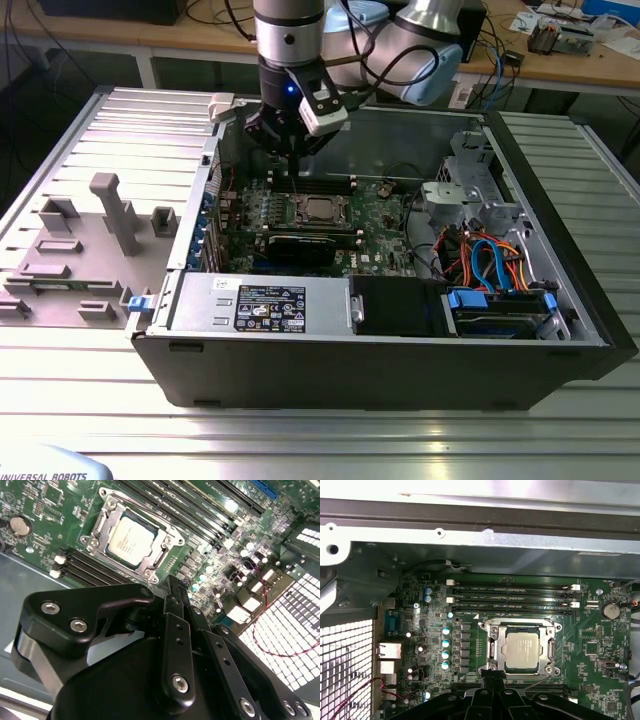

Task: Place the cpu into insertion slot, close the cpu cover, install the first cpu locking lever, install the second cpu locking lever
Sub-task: 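Install the first cpu locking lever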

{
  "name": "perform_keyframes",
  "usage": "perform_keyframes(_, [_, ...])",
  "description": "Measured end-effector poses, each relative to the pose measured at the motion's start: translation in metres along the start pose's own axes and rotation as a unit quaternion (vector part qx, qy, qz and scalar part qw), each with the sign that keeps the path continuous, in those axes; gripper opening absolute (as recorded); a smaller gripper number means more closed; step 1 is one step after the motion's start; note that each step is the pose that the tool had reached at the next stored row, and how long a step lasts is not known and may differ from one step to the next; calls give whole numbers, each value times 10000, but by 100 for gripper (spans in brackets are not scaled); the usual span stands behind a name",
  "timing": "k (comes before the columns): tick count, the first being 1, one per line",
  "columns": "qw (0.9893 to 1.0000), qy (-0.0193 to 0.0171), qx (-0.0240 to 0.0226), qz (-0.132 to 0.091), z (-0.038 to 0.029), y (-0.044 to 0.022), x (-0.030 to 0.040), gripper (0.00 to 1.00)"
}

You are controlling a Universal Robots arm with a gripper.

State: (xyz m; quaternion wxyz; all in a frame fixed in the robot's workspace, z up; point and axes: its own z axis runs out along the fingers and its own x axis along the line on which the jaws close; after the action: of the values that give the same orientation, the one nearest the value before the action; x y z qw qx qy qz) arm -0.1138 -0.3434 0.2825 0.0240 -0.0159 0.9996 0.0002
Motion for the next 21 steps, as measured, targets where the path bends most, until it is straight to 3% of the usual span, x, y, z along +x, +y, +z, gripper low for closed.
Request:
perform_keyframes(5, [10000, 0, -2, 0, 20, 10, 90, 11])
perform_keyframes(10, [10000, -1, -22, 1, 58, 62, 165, 11])
perform_keyframes(13, [10000, -4, -64, 3, 86, 90, 176, 11])
perform_keyframes(21, [10000, -3, -68, -17, 174, 245, 184, 11])
